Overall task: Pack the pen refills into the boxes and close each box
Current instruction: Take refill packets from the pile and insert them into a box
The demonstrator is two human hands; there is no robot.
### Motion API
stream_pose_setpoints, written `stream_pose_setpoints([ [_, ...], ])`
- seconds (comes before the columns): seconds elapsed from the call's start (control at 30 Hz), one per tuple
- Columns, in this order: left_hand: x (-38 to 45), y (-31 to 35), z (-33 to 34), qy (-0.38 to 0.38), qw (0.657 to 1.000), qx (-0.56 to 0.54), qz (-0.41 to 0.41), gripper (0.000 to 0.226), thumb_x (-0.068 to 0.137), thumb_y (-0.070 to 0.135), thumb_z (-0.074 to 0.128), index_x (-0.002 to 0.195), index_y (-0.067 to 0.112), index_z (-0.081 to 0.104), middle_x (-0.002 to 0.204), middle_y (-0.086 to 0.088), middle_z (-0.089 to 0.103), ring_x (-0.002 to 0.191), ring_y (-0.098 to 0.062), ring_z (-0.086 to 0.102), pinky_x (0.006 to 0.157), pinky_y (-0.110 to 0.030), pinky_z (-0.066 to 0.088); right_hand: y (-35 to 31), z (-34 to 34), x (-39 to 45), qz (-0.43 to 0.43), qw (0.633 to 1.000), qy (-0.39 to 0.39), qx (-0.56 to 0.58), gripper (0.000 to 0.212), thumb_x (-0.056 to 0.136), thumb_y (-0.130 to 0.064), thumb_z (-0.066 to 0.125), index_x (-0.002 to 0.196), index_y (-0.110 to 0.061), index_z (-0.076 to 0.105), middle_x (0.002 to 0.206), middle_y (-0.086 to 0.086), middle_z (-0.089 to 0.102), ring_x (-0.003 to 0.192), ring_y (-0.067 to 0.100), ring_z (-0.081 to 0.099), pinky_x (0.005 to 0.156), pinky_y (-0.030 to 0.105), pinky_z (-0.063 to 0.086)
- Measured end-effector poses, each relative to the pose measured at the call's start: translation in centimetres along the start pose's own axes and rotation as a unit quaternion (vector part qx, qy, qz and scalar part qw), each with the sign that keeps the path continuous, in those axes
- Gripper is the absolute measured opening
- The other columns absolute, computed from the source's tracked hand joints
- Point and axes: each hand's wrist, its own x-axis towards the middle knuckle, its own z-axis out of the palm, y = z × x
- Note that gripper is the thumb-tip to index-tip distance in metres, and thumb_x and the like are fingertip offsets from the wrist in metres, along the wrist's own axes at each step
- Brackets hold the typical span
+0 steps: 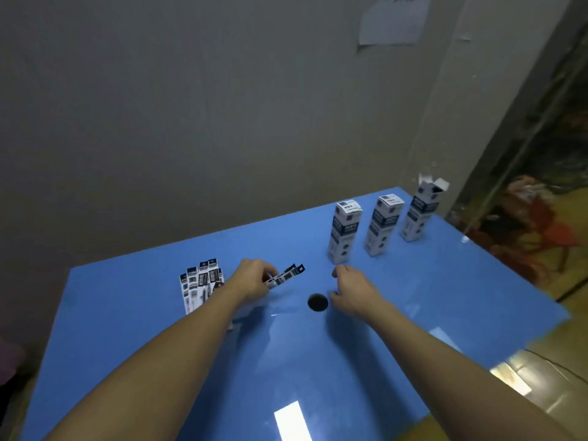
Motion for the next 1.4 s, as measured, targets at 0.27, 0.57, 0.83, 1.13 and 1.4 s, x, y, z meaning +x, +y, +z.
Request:
stream_pose_setpoints([
  [0.27, 1.9, 9.1, 3.0, -0.040, 0.998, -0.001, 0.052, 0.032, 0.076, 0.003, 0.074, 0.102, 0.022, 0.074, 0.090, 0.001, 0.071, 0.084, -0.015, 0.065, 0.070, -0.024, 0.048, 8.9, -1.4, -5.5, 0.106, 0.994, 0.024, 0.026, 0.048, 0.091, -0.024, 0.058, 0.135, -0.009, 0.043, 0.135, 0.012, 0.046, 0.124, 0.031, 0.047, 0.098, 0.041, 0.047],
  [0.57, 2.6, 19.7, 8.2, -0.051, 0.997, -0.017, 0.050, 0.029, 0.074, -0.004, 0.070, 0.095, 0.016, 0.074, 0.090, -0.004, 0.072, 0.085, -0.017, 0.068, 0.072, -0.027, 0.055, 20.0, -3.2, -11.4, 0.153, 0.986, 0.049, 0.054, 0.041, 0.087, -0.021, 0.057, 0.125, -0.010, 0.047, 0.127, 0.011, 0.049, 0.117, 0.030, 0.050, 0.096, 0.042, 0.048],
  [0.83, 3.5, 28.1, 13.1, 0.009, 0.997, -0.082, -0.010, 0.023, 0.079, -0.003, 0.066, 0.093, 0.014, 0.073, 0.092, -0.005, 0.070, 0.087, -0.020, 0.064, 0.070, -0.029, 0.049, 29.8, -5.4, -13.2, 0.124, 0.991, 0.042, 0.030, 0.039, 0.088, -0.018, 0.056, 0.124, -0.010, 0.047, 0.125, 0.010, 0.049, 0.113, 0.030, 0.050, 0.093, 0.041, 0.049],
  [1.13, 5.9, 33.6, 16.7, 0.013, 0.987, -0.145, -0.060, 0.025, 0.078, -0.003, 0.068, 0.092, 0.016, 0.073, 0.092, -0.004, 0.071, 0.080, -0.015, 0.061, 0.066, -0.022, 0.045, 36.4, -7.8, -10.5, 0.102, 0.994, 0.025, 0.032, 0.040, 0.088, -0.020, 0.056, 0.125, -0.012, 0.046, 0.127, 0.010, 0.048, 0.116, 0.030, 0.048, 0.095, 0.043, 0.048],
  [1.4, 12.8, 33.9, 16.8, -0.056, 0.972, -0.208, -0.098, 0.023, 0.076, -0.002, 0.074, 0.085, 0.019, 0.072, 0.094, -0.005, 0.073, 0.089, -0.020, 0.063, 0.077, -0.030, 0.044, 40.0, -10.5, -4.0, 0.078, 0.996, 0.023, 0.029, 0.047, 0.087, -0.020, 0.058, 0.131, -0.008, 0.047, 0.130, 0.011, 0.050, 0.121, 0.030, 0.050, 0.099, 0.041, 0.047],
])
